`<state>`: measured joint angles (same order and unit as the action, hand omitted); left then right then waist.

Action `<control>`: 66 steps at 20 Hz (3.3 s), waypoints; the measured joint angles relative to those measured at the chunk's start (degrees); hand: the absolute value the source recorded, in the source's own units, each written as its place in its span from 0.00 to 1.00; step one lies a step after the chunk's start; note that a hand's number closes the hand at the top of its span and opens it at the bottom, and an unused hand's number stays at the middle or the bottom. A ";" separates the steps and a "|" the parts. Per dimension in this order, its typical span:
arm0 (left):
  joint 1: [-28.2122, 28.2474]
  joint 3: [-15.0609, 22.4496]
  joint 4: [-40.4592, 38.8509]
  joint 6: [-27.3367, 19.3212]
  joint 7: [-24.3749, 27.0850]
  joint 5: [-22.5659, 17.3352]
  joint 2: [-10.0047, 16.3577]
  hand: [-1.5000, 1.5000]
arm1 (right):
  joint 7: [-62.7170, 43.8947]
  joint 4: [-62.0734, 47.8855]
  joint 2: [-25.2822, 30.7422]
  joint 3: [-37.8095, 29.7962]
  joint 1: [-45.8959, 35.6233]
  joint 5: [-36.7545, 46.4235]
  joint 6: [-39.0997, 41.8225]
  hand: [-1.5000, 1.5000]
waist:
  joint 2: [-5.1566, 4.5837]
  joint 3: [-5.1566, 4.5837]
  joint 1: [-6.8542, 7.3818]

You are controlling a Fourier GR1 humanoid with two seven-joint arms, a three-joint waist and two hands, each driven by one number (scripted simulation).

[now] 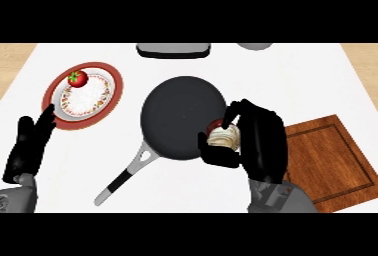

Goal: Pick the cupcake from the cutting board and place it in the pan

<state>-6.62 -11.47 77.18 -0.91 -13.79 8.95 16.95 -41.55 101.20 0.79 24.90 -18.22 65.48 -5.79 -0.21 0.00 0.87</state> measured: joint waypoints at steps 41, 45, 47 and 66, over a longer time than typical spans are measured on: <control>-7.97 2.64 -4.58 1.52 0.50 1.74 -1.20 0.50 | 42.60 -69.12 -0.78 -3.85 -34.05 -64.01 -44.18 0.00 | -1.71 0.18 6.12; -6.00 1.80 -3.70 1.01 0.35 1.43 -1.13 0.50 | 46.29 -68.80 -0.77 -4.77 -33.18 -68.75 -47.32 0.00 | -1.06 0.13 4.43; -4.77 1.24 -3.64 0.84 0.90 1.30 -0.95 0.50 | 47.07 -69.45 -0.74 -5.63 -33.66 -70.22 -47.93 0.00 | -0.77 0.10 3.29; 0.19 -2.19 -1.12 0.10 -0.21 0.41 0.29 0.50 | 43.54 -24.01 23.44 -8.52 2.42 -74.36 -34.27 0.00 | 0.70 -0.05 -2.49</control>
<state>-6.43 -13.66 76.06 -0.81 -14.00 9.36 17.24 1.99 77.19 24.23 16.38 -15.80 -8.89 -40.06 0.48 -0.05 -1.62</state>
